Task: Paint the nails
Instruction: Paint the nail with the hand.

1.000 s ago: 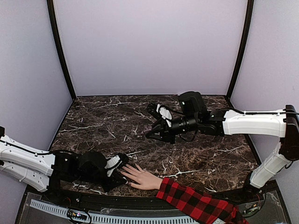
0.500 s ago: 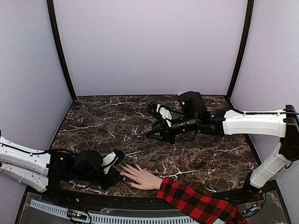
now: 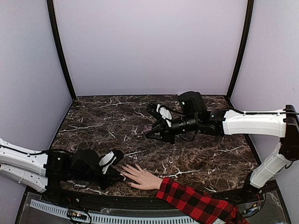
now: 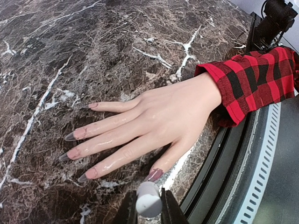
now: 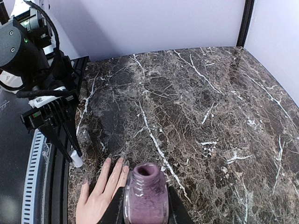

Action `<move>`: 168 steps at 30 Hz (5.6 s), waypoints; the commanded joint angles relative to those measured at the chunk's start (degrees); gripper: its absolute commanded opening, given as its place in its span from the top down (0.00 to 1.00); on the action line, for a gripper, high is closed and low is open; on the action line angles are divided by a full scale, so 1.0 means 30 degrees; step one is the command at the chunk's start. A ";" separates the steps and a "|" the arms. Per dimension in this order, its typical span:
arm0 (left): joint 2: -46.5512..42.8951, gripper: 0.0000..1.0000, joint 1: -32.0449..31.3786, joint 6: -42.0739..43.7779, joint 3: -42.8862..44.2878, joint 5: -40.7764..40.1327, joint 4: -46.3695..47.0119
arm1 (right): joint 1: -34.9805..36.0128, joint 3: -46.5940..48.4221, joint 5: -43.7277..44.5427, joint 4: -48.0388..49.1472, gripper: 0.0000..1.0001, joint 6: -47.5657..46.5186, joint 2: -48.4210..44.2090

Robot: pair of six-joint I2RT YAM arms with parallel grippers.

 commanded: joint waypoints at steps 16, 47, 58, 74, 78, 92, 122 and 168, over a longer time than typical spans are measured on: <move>0.1963 1.00 0.0108 -0.0055 0.0248 -0.0020 0.0747 | -0.0147 0.0077 0.0029 0.0552 1.00 -0.0091 -0.0011; 0.1438 1.00 0.0328 -0.0228 -0.0176 0.1421 0.2062 | -0.0151 0.0075 0.0041 0.0523 1.00 -0.0110 -0.0024; 0.1517 1.00 0.0505 -0.0987 0.0053 -0.0444 0.0268 | -0.0144 0.0067 0.0022 0.0567 1.00 -0.0097 0.0006; -0.0718 1.00 0.0623 -0.0326 -0.0598 0.1018 0.1569 | -0.0145 0.0110 -0.0015 0.0552 1.00 -0.0099 0.0104; 0.0269 1.00 0.0621 -0.0104 -0.0325 0.1749 0.2237 | -0.0146 0.0151 0.0008 0.0494 1.00 -0.0100 0.0089; 0.1850 1.00 0.0621 -0.0126 0.0186 0.1097 0.1856 | -0.0147 0.0133 0.0073 0.0464 1.00 -0.0140 0.0005; -0.0348 1.00 0.0998 -0.0656 -0.0190 -0.0210 -0.0260 | -0.0147 0.0175 -0.0030 0.0489 1.00 -0.0144 0.0095; 0.1234 1.00 0.1002 -0.0378 -0.0200 0.1341 0.1084 | -0.0144 0.0127 0.0051 0.0495 1.00 -0.0168 0.0150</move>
